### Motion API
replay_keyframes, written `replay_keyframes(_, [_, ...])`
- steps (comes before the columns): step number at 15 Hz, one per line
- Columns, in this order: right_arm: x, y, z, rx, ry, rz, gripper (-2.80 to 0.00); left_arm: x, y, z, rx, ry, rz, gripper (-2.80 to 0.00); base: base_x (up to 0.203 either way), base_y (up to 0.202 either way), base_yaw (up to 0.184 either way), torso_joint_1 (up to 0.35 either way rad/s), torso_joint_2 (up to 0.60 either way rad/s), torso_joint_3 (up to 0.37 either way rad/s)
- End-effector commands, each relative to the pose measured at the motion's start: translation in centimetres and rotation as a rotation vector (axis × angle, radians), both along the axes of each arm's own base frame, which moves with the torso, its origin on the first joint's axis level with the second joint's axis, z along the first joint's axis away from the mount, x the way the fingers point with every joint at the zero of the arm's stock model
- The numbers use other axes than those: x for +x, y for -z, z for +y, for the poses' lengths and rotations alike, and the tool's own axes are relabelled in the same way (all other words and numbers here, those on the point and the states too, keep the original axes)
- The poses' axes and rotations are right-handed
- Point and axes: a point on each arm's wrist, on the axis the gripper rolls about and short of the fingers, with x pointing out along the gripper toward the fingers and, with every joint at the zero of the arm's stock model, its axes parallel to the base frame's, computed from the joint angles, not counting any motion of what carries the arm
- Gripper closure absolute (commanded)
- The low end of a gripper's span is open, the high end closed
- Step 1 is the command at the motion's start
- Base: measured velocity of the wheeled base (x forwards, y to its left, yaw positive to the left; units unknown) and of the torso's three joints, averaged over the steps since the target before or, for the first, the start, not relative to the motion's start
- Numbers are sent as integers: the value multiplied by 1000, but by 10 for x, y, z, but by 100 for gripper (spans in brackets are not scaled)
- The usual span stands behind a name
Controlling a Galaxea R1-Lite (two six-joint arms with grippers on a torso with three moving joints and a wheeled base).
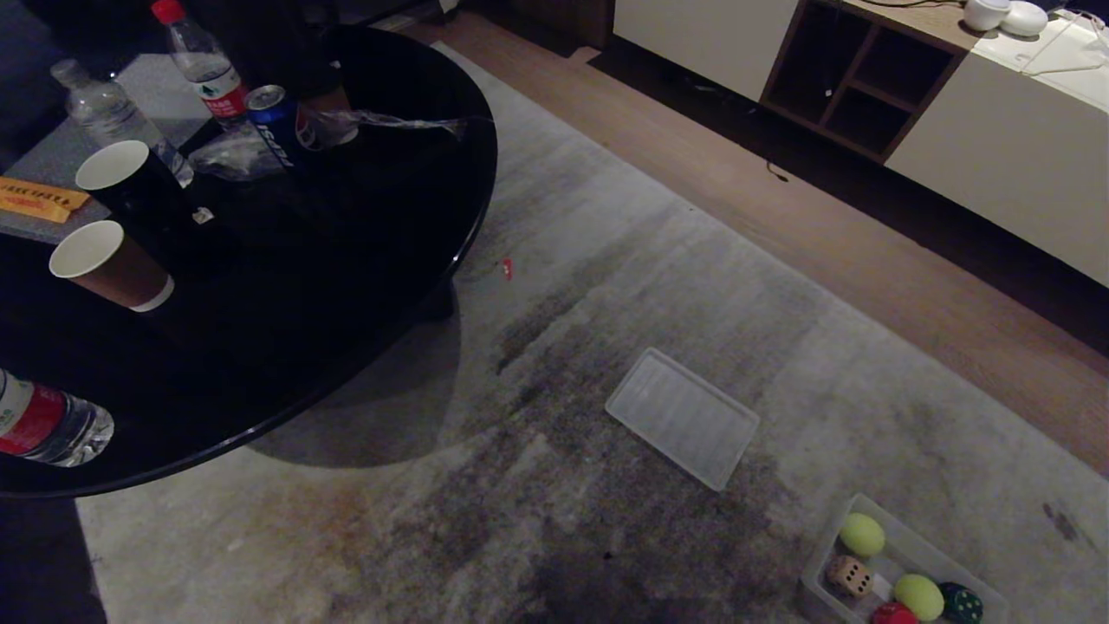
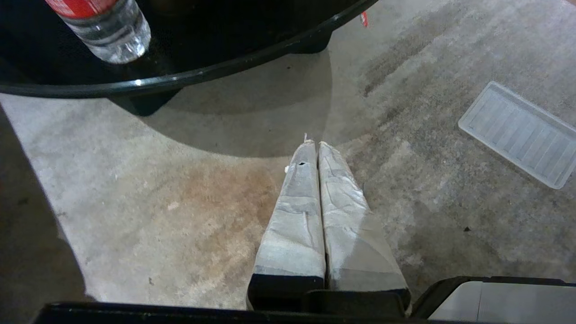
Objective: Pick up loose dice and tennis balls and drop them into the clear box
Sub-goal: Close the lid
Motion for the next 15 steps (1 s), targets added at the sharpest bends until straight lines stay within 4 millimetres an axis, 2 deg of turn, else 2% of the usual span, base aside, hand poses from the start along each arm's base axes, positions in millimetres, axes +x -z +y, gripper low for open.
replay_keyframes(1, [0, 0, 0, 0, -1, 3, 0, 0, 0, 0, -2, -2, 4, 0, 0, 0, 0, 2, 7, -173])
replay_keyframes(15, [0, 0, 0, -2, -1, 1, 0, 0, 0, 0, -2, -3, 2, 0, 0, 0, 0, 2, 0, -195])
